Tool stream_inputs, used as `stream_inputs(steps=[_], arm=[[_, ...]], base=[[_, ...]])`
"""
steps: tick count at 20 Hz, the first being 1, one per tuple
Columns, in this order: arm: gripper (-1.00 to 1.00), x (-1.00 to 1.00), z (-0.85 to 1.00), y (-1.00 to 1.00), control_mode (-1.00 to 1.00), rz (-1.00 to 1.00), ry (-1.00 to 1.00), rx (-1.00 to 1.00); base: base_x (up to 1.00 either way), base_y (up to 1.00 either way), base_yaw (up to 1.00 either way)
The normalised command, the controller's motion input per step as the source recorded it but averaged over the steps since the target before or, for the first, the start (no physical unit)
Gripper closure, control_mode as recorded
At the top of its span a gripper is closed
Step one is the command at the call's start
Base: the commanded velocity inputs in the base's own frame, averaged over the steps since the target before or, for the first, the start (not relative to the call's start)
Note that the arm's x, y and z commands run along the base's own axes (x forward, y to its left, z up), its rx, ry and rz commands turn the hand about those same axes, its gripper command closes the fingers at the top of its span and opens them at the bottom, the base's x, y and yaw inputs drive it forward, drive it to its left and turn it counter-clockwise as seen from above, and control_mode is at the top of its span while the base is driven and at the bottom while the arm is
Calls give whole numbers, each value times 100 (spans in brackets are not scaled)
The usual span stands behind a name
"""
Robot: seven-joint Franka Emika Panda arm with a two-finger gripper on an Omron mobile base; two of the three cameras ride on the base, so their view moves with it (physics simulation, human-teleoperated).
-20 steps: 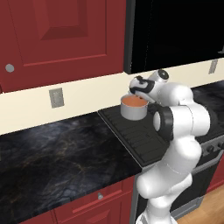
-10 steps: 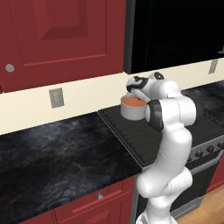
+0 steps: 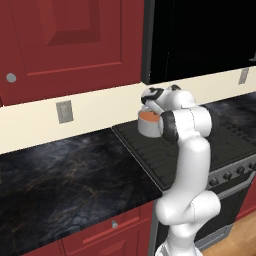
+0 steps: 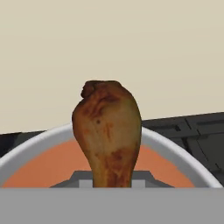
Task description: Retrieve the chicken drumstick from the fridge and place it on the saucepan with marinade on the stove.
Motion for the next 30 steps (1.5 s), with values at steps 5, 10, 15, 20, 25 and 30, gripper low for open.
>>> stream_inputs(steps=[5,10,15,20,25,30], arm=[[100,16,-17,0,-100,4,0,0],[100,0,-23,0,-100,8,0,0],[100,-1,-18,-1,-100,6,1,0],[-100,-5,-10,0,-100,2,3,0],[-100,-7,-3,0,-100,2,1,0],[-100,-10,0,0,-100,0,0,0]], base=[[0,0,0],[0,0,0],[0,0,0],[0,0,0],[0,0,0],[0,0,0]])
